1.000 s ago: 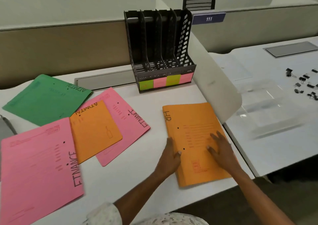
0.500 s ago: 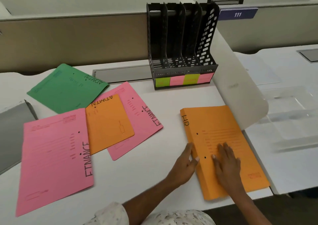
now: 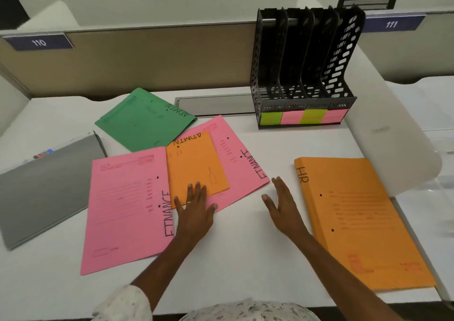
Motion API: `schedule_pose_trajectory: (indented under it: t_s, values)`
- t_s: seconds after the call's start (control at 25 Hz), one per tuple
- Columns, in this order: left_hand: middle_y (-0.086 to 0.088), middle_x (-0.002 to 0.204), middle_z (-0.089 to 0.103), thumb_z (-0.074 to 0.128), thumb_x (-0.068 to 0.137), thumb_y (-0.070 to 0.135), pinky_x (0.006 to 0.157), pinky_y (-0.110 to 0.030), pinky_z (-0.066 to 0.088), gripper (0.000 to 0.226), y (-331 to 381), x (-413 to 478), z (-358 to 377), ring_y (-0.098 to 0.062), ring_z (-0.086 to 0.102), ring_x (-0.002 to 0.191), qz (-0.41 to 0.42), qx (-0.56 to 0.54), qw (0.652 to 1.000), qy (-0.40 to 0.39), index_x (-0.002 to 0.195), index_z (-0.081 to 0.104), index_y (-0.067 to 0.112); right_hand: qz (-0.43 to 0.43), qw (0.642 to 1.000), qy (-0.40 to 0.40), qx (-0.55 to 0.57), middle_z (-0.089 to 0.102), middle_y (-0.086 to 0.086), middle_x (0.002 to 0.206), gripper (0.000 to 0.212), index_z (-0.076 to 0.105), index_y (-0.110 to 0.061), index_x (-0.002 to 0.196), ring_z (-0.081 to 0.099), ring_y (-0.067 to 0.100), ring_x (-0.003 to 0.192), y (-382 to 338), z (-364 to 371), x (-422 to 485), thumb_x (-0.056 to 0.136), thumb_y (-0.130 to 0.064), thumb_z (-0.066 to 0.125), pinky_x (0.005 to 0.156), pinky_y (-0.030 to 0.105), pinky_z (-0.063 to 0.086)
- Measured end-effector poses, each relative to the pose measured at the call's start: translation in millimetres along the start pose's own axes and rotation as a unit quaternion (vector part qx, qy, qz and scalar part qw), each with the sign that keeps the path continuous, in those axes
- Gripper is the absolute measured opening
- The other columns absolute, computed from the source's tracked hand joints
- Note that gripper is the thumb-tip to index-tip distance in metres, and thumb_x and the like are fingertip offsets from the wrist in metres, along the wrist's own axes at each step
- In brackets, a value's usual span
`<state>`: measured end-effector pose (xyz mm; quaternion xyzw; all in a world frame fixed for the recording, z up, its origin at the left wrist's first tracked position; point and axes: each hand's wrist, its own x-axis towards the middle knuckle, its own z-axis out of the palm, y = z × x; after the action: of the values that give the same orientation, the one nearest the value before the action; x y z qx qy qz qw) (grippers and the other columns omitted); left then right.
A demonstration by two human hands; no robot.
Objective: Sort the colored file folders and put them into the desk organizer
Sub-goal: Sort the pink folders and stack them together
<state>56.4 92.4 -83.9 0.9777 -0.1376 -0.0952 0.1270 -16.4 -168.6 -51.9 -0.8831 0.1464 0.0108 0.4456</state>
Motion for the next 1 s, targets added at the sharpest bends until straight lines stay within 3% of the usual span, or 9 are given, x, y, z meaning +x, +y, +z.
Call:
schedule_pose_trajectory:
  t_s: [0.12, 0.2, 0.28, 0.36, 0.48, 0.64, 0.76, 0.92, 1.0]
  values:
    - [0.003, 0.165, -0.006, -0.011, 0.087, 0.074, 0.123, -0.060, -0.001, 0.094, -43.5, -4.9, -4.5, -0.028, -0.002, 0.156, -0.001, 0.022, 1.000, -0.003, 0.161, 0.009, 0.019, 0.047, 0.998, 0.023, 0.035, 0.043, 0.012, 0.155, 0.069, 0.036, -0.005, 0.153, 0.040, 0.028, 0.145, -26.5, 17.5, 35.9, 0.098, -0.037, 0.062, 0.117, 0.037, 0.033]
    - [0.006, 0.166, -0.001, -0.002, 0.092, 0.073, 0.120, -0.063, -0.003, 0.086, -59.8, -10.4, -6.7, -0.026, -0.002, 0.156, -0.002, 0.028, 1.000, 0.003, 0.160, 0.009, 0.021, 0.064, 0.997, 0.046, 0.027, 0.058, 0.015, 0.139, 0.061, 0.048, -0.003, 0.142, 0.054, 0.033, 0.130, -41.4, 26.3, 56.4, 0.092, -0.029, 0.072, 0.108, 0.038, 0.040]
    - [0.006, 0.167, 0.002, 0.008, 0.096, 0.069, 0.118, -0.062, -0.007, 0.080, -74.4, -15.6, -9.2, -0.025, 0.000, 0.155, -0.006, 0.032, 0.999, -0.003, 0.160, 0.011, 0.021, 0.114, 0.991, 0.063, 0.009, 0.060, 0.017, 0.136, 0.064, 0.050, -0.004, 0.141, 0.056, 0.035, 0.126, -50.8, 35.5, 66.7, 0.088, -0.025, 0.077, 0.110, 0.043, 0.040]
    - [0.004, 0.167, 0.005, 0.006, 0.096, 0.069, 0.119, -0.057, -0.010, 0.082, -87.1, -17.0, -13.2, -0.025, 0.000, 0.155, -0.010, 0.036, 0.999, -0.001, 0.160, 0.013, 0.020, 0.162, 0.979, 0.079, 0.092, 0.064, 0.017, 0.129, 0.063, 0.051, -0.006, 0.139, 0.062, 0.031, 0.114, -53.3, 38.7, 66.2, 0.084, -0.016, 0.080, 0.100, 0.040, 0.048]
    - [-0.001, 0.168, 0.006, -0.010, 0.092, 0.071, 0.120, -0.050, -0.007, 0.091, -104.2, -13.8, -17.8, -0.028, 0.001, 0.155, -0.012, 0.044, 0.999, 0.008, 0.160, 0.014, 0.015, 0.164, 0.960, 0.056, 0.221, 0.073, 0.013, 0.113, 0.053, 0.060, -0.006, 0.128, 0.068, 0.026, 0.096, -59.4, 39.7, 56.9, 0.080, -0.007, 0.083, 0.081, 0.034, 0.055]
    - [-0.007, 0.166, 0.021, 0.001, 0.096, 0.070, 0.123, -0.058, 0.005, 0.089, -108.0, -7.7, -18.9, -0.031, 0.015, 0.155, -0.034, 0.055, 0.997, 0.036, 0.158, 0.024, 0.010, 0.129, 0.928, -0.031, 0.348, 0.072, 0.008, 0.118, 0.053, 0.058, -0.020, 0.130, 0.070, 0.027, 0.109, -85.0, 40.5, 34.1, 0.084, -0.004, 0.078, 0.088, 0.042, 0.060]
    - [-0.009, 0.166, 0.019, 0.001, 0.092, 0.073, 0.123, -0.061, 0.001, 0.095, -156.5, -2.2, -32.7, -0.032, 0.015, 0.155, -0.018, 0.066, 0.998, -0.001, 0.158, 0.022, 0.009, 0.104, 0.919, 0.074, 0.372, 0.073, 0.007, 0.115, 0.048, 0.058, -0.020, 0.133, 0.072, 0.021, 0.103, -136.8, 69.8, -0.9, 0.091, 0.001, 0.069, 0.084, 0.039, 0.062]
    - [-0.013, 0.168, 0.015, -0.007, 0.085, 0.076, 0.123, -0.062, -0.001, 0.105, -166.9, 0.2, -47.9, -0.031, 0.010, 0.156, -0.057, 0.066, 0.996, 0.004, 0.159, 0.019, 0.006, 0.066, 0.909, 0.166, 0.376, 0.073, 0.003, 0.116, 0.035, 0.060, -0.014, 0.131, 0.069, 0.015, 0.098, -148.7, 13.4, -12.7, 0.097, -0.011, 0.064, 0.079, 0.032, 0.062]
    - [-0.013, 0.168, 0.012, -0.007, 0.082, 0.079, 0.123, -0.061, -0.001, 0.109, -162.1, 4.0, -61.3, -0.031, 0.008, 0.156, -0.067, 0.007, 0.998, -0.005, 0.159, 0.017, 0.006, 0.044, 0.912, 0.185, 0.363, 0.073, -0.001, 0.110, 0.033, 0.061, -0.014, 0.127, 0.068, 0.011, 0.091, -158.6, -19.8, -24.4, 0.096, -0.023, 0.064, 0.072, 0.026, 0.059]
